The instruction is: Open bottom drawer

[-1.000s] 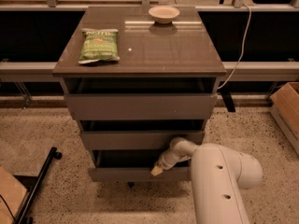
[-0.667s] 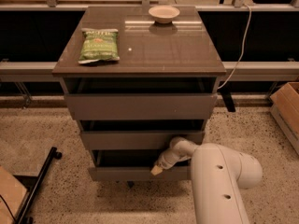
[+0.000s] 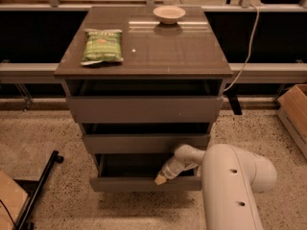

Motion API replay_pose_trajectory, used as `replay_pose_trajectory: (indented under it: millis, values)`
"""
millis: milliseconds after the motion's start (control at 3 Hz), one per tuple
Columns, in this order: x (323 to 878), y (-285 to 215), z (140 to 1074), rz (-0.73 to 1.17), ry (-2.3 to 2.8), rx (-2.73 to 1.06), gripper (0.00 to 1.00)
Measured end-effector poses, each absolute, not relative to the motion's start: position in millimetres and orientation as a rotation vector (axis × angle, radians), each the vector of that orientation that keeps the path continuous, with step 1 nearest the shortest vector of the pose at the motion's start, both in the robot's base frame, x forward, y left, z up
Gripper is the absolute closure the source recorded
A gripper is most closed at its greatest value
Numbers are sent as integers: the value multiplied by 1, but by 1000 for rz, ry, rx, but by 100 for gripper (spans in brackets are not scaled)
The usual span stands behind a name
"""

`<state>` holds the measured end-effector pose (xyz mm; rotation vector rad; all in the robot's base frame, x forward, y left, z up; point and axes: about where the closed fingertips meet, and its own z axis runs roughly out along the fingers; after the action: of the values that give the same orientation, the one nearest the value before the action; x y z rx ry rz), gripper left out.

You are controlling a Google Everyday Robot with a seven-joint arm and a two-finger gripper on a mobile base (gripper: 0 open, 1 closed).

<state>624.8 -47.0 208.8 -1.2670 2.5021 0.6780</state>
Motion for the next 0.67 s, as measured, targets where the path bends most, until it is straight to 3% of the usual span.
replay_pose_trajectory:
  millis: [667]
  values:
    - [593, -44, 213, 725, 2559, -1221, 100]
